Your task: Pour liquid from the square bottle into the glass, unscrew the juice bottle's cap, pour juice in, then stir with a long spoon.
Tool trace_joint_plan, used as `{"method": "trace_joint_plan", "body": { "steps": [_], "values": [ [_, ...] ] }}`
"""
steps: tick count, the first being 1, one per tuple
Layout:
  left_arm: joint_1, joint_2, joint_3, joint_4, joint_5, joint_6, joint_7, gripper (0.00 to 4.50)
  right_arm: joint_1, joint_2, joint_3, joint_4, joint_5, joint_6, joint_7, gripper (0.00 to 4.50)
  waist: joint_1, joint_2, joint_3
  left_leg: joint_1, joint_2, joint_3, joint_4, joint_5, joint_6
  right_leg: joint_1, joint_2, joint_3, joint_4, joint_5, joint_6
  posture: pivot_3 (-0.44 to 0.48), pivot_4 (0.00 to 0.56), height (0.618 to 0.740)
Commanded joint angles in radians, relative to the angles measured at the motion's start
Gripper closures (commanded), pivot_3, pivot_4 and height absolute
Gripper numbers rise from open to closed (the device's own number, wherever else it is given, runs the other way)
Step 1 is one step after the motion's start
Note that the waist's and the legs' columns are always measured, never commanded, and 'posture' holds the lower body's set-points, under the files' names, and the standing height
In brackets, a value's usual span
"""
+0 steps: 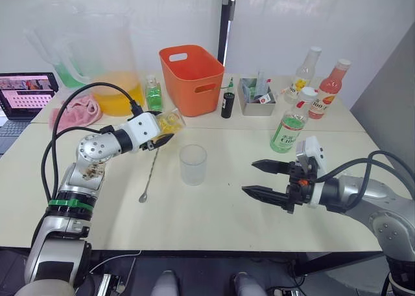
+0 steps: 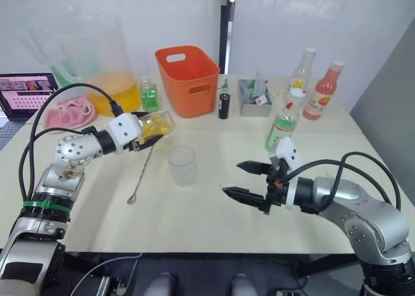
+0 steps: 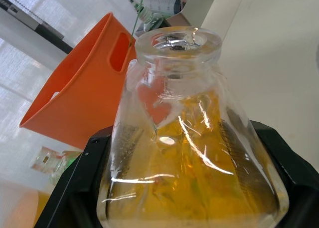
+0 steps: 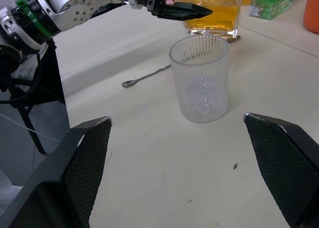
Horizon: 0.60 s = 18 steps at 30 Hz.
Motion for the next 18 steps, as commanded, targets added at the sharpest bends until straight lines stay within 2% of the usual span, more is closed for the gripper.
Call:
{"method": "trace_joint_plan", "body": {
  "steps": [1, 5, 18],
  "values": [
    [-0.058, 0.012, 0.023, -0.072, 0.043, -0.125, 0.087, 1.70, 0.001, 0.004, -0.032, -0.033, 0.025, -0.006, -0.019, 0.02, 0.000, 0.000, 0.000, 0.000, 0.000, 0.000, 0.000, 0.000, 0.000, 0.000, 0.000, 0.000, 0.000, 0.000, 0.000, 0.000, 0.150, 0.703],
    [-0.060, 0.018, 0.001, -0.045, 0.110, -0.230, 0.129, 1.70, 0.002, 0.009, -0.030, -0.034, 0.019, -0.014, -0.030, 0.02, 0.003, 0.000, 0.000, 0.000, 0.000, 0.000, 0.000, 0.000, 0.000, 0.000, 0.000, 0.000, 0.000, 0.000, 0.000, 0.000, 0.150, 0.703],
    [-0.022, 0.025, -0.029, -0.039, 0.191, -0.331, 0.183, 1.70, 0.008, 0.022, -0.038, -0.033, 0.012, -0.022, -0.058, 0.02, 0.003, 0.000, 0.000, 0.000, 0.000, 0.000, 0.000, 0.000, 0.000, 0.000, 0.000, 0.000, 0.000, 0.000, 0.000, 0.000, 0.150, 0.703]
  ]
}}
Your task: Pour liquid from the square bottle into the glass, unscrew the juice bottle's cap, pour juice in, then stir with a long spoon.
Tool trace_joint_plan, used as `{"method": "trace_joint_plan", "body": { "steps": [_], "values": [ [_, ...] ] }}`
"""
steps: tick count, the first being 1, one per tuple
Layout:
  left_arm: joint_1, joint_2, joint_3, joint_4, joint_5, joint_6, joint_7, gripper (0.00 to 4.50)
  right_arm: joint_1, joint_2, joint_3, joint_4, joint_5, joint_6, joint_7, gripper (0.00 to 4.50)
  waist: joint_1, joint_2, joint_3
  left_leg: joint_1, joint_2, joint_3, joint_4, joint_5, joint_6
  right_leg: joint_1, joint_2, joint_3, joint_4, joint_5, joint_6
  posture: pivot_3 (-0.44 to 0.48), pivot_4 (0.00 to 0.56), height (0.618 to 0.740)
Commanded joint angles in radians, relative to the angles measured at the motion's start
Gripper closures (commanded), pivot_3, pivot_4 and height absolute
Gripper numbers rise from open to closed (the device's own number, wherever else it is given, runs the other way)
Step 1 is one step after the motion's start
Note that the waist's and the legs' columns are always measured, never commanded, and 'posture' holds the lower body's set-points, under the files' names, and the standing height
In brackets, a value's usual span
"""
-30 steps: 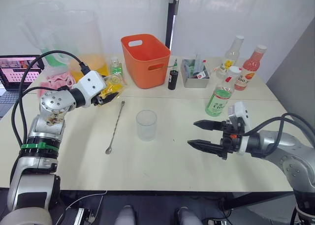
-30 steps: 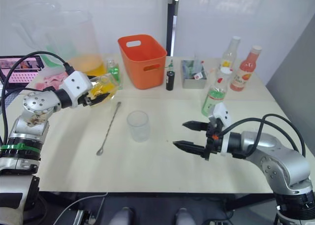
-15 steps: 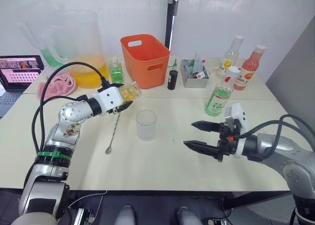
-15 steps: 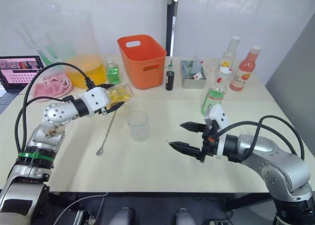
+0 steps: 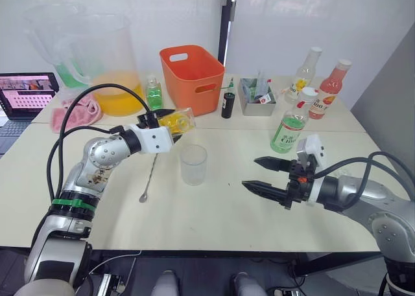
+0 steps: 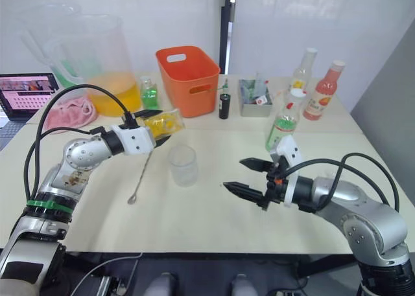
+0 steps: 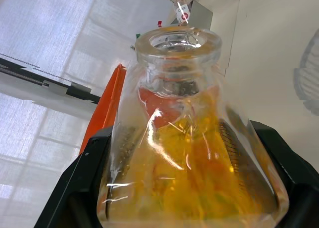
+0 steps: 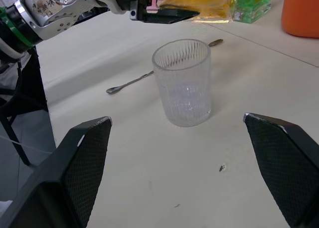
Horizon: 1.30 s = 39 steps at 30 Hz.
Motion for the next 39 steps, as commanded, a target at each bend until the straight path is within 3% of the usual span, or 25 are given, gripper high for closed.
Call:
{"method": "trace_joint_plan", "body": {
  "steps": [1, 16, 39],
  "values": [
    [-0.020, 0.021, 0.021, -0.041, 0.019, -0.077, 0.068, 1.70, 0.005, -0.002, -0.026, -0.032, 0.013, -0.021, 0.001, 0.02, 0.000, 0.000, 0.000, 0.000, 0.000, 0.000, 0.000, 0.000, 0.000, 0.000, 0.000, 0.000, 0.000, 0.000, 0.000, 0.000, 0.150, 0.703],
    [-0.016, 0.032, -0.007, 0.008, 0.088, -0.142, 0.122, 1.70, 0.016, -0.001, -0.020, -0.036, 0.006, -0.027, 0.006, 0.02, 0.000, 0.000, 0.000, 0.000, 0.000, 0.000, 0.000, 0.000, 0.000, 0.000, 0.000, 0.000, 0.000, 0.000, 0.000, 0.000, 0.150, 0.703],
    [-0.060, 0.042, -0.050, 0.074, 0.301, -0.252, 0.352, 1.70, 0.010, 0.012, -0.010, -0.032, -0.007, -0.028, -0.013, 0.02, 0.005, 0.000, 0.000, 0.000, 0.000, 0.000, 0.000, 0.000, 0.000, 0.000, 0.000, 0.000, 0.000, 0.000, 0.000, 0.000, 0.150, 0.703]
  ]
}}
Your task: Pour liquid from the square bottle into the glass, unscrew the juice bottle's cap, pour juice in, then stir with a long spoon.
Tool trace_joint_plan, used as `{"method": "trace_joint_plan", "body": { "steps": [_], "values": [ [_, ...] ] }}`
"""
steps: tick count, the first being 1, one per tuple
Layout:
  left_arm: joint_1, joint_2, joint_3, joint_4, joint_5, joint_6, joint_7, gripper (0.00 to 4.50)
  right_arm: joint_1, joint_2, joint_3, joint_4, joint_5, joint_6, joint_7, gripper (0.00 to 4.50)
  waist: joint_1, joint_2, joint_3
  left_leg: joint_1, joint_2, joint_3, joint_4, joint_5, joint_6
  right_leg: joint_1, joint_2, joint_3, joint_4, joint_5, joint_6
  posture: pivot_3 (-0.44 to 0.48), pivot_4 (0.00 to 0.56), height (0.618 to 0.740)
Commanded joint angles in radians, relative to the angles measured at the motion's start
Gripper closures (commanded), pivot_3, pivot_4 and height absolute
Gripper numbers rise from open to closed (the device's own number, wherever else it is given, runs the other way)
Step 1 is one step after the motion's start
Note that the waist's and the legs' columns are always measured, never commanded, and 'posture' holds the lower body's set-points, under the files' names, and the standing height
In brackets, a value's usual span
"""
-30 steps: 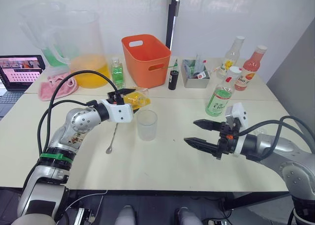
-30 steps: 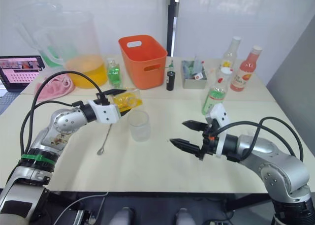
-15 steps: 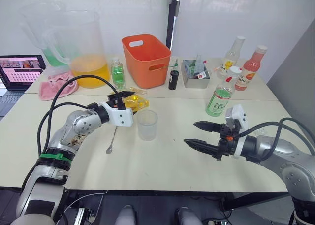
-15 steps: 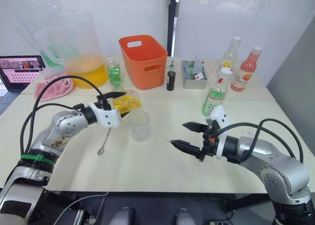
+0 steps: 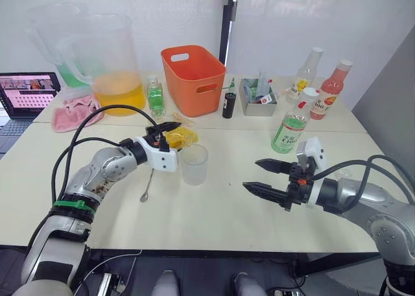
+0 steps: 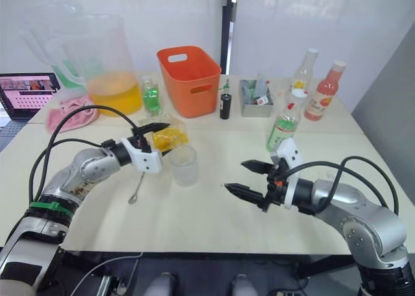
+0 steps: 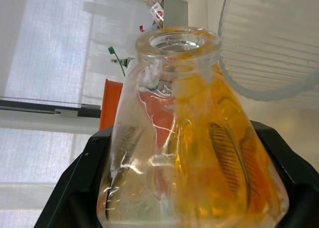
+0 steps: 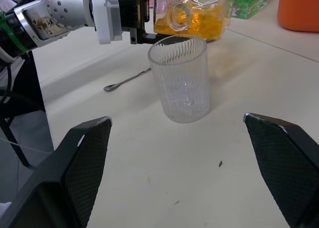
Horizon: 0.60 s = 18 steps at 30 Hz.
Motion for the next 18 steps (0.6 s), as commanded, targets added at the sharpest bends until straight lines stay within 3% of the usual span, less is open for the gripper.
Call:
{"method": "trace_joint_plan", "body": {
  "steps": [1, 18],
  "values": [
    [-0.060, 0.023, 0.028, -0.040, 0.011, -0.032, 0.086, 1.70, -0.015, 0.002, -0.010, -0.031, 0.002, -0.023, -0.004, 0.02, 0.000, 0.000, 0.000, 0.000, 0.000, 0.000, 0.000, 0.000, 0.000, 0.000, 0.000, 0.000, 0.000, 0.000, 0.000, 0.000, 0.150, 0.703],
    [-0.086, 0.049, 0.003, -0.039, 0.115, -0.049, 0.213, 1.70, -0.026, 0.006, -0.014, -0.034, 0.009, -0.021, -0.003, 0.02, 0.003, 0.000, 0.000, 0.000, 0.000, 0.000, 0.000, 0.000, 0.000, 0.000, 0.000, 0.000, 0.000, 0.000, 0.000, 0.000, 0.150, 0.703]
  ]
}}
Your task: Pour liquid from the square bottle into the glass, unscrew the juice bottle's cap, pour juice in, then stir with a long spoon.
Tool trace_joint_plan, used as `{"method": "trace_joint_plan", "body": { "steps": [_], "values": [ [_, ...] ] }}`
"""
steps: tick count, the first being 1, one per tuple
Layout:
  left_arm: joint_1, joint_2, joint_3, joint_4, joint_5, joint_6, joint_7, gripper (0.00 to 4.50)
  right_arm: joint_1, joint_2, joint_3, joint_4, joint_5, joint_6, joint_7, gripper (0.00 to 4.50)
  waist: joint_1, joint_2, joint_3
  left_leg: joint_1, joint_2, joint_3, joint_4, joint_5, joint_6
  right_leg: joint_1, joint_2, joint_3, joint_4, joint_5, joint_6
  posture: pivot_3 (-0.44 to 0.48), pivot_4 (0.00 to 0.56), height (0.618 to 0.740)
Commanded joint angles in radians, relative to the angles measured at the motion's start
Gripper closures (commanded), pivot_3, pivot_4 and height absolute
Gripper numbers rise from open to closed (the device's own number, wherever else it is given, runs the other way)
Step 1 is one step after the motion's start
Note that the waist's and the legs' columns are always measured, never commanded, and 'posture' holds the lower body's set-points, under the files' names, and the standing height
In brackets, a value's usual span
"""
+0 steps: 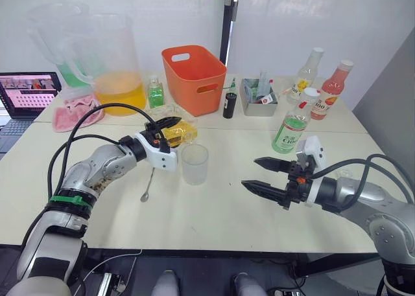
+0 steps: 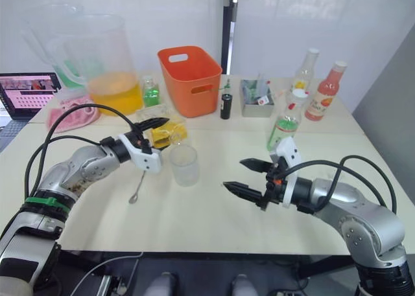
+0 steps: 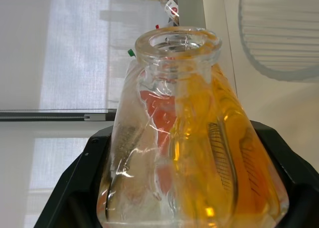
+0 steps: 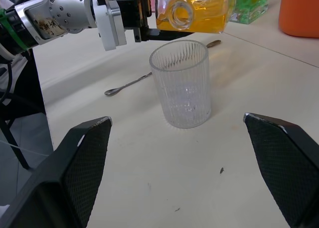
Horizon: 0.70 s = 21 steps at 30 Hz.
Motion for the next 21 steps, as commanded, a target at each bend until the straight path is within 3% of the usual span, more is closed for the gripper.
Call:
{"method": "trace_joint_plan", "body": {
  "steps": [1, 21],
  "values": [
    [-0.052, 0.018, 0.026, -0.051, -0.010, -0.017, 0.061, 1.70, -0.015, -0.004, -0.015, -0.031, 0.008, -0.021, 0.003, 0.02, 0.000, 0.000, 0.000, 0.000, 0.000, 0.000, 0.000, 0.000, 0.000, 0.000, 0.000, 0.000, 0.000, 0.000, 0.000, 0.000, 0.150, 0.703],
    [-0.052, 0.026, -0.006, -0.084, 0.070, -0.052, 0.134, 1.70, -0.020, 0.000, -0.014, -0.036, 0.013, -0.019, -0.001, 0.02, 0.001, 0.000, 0.000, 0.000, 0.000, 0.000, 0.000, 0.000, 0.000, 0.000, 0.000, 0.000, 0.000, 0.000, 0.000, 0.000, 0.150, 0.703]
  ]
}}
